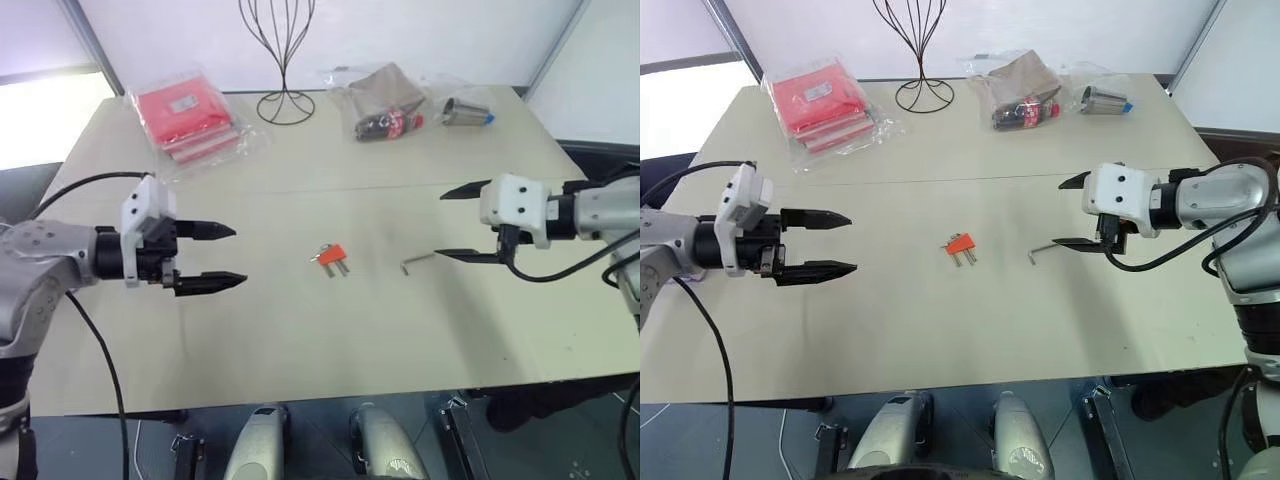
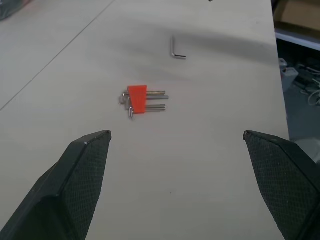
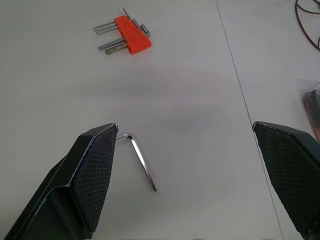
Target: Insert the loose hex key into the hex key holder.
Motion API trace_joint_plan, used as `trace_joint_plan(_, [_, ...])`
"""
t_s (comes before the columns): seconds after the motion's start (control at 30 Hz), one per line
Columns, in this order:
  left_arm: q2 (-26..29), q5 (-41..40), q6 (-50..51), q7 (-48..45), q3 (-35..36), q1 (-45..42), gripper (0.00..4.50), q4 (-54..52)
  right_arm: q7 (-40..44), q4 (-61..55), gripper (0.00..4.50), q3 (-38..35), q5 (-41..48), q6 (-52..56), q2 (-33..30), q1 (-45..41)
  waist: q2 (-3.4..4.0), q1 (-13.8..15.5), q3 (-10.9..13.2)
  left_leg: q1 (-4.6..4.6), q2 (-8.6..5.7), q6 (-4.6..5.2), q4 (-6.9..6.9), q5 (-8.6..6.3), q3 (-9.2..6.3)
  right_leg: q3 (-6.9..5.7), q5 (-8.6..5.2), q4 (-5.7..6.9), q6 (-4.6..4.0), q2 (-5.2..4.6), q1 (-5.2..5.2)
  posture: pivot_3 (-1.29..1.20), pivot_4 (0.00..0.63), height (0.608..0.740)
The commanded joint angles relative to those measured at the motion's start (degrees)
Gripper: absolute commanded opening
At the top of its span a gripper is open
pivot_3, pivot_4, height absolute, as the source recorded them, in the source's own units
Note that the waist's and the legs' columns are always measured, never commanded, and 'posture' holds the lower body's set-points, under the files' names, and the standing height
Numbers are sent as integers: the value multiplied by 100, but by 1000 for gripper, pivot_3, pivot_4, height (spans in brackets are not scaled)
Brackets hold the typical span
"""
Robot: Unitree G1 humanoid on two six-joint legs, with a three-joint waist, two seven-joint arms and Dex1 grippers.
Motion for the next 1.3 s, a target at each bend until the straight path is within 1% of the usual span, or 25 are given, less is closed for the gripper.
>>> trace_joint_plan(0.03, [3, -144, 25, 100, 222, 23, 4444, -156, -196, 67, 4500, 4, -66, -182, 238, -246, 0, -8, 0, 0, 0, 0, 3, 0, 0, 0, 0, 3, 0, 0, 0, 0, 150, 740])
trace_joint_plan(0.1, [-41, -97, -18, 169, 189, 42, 4444, -116, -484, 312, 4500, 151, -300, -454, 583, -393, 0, -20, 0, 0, 1, 0, 7, 0, 0, 1, 0, 6, 0, 1, 1, 0, 150, 740])
trace_joint_plan(0.27, [-153, 185, -209, 466, 147, 312, 4444, -83, -1535, 1211, 4500, 621, -960, -1192, 1838, -558, -1, -22, -1, 3, 4, 0, 16, 0, 1, 2, 1, 20, 0, 7, 0, 0, 150, 740])
trace_joint_plan(0.47, [-115, 103, -160, 620, 457, 592, 4444, -153, -2541, 1918, 4500, 1043, -1784, -2027, 2579, -580, -1, 9, 0, -32, -1, -2, 27, 1, -1, 0, 2, 28, 2, 5, -30, 0, 150, 740])
trace_joint_plan(0.6, [-102, 43, -79, 745, 593, 656, 4444, -237, -2795, 2282, 4500, 1248, -2105, -2397, 2737, -665, -1, 6, 0, -32, -5, -3, 30, 2, -2, 0, 2, 29, 2, 2, -27, 0, 150, 740])
trace_joint_plan(0.73, [-122, 96, -113, 829, 624, 813, 4444, -366, -2756, 2394, 4500, 1358, -2189, -2555, 2793, -642, 0, -19, 0, -30, -3, -3, 26, 2, -3, 0, 2, 32, 2, 5, -29, 0, 150, 740])
trace_joint_plan(0.8, [-120, 60, -96, 869, 681, 871, 4444, -426, -2753, 2376, 4500, 1381, -2224, -2569, 2818, -607, 0, -21, 0, -30, -3, -3, 25, 2, -4, 0, 2, 35, 2, 5, -31, 0, 150, 740])
trace_joint_plan(1.1, [-82, 97, -100, 965, 682, 891, 4444, -539, -2273, 2054, 4500, 1528, -2082, -2324, 2859, -239, -1, -14, 0, -28, -4, -3, 32, 2, -4, 1, 2, 44, 2, 5, -29, 0, 150, 740])
trace_joint_plan(1.3, [-75, 95, -83, 969, 642, 832, 4444, -539, -2355, 1970, 4500, 1473, -2111, -2261, 2913, -156, -2, -26, -1, -18, -2, -3, 31, 2, -4, 2, 1, 61, 0, 8, -30, 0, 150, 740])
